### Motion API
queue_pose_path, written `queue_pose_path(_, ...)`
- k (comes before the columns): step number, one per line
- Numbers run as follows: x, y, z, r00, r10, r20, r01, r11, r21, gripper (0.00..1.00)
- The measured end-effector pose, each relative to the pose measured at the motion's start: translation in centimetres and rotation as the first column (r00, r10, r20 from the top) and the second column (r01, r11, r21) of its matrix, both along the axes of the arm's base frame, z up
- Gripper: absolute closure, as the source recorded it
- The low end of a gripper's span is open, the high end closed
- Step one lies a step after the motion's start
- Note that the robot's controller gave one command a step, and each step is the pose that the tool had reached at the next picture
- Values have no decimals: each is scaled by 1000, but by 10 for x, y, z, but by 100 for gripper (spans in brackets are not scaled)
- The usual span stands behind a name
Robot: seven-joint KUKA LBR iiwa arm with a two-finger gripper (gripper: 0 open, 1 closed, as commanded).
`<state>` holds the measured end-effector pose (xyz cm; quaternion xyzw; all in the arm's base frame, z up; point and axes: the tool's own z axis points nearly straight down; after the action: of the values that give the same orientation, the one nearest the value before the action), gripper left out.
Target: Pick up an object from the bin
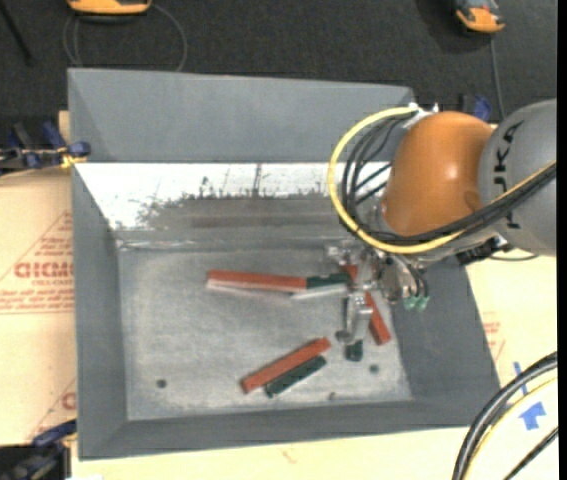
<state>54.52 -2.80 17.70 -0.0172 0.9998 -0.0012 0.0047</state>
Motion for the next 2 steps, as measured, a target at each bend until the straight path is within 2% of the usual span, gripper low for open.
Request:
queue_pose_path(1,-13,31,-21,979,204,-10,-204,979,3,0)
queue_pose_path(2,-32,41,-42,970,243,-6,-243,970,2,0)
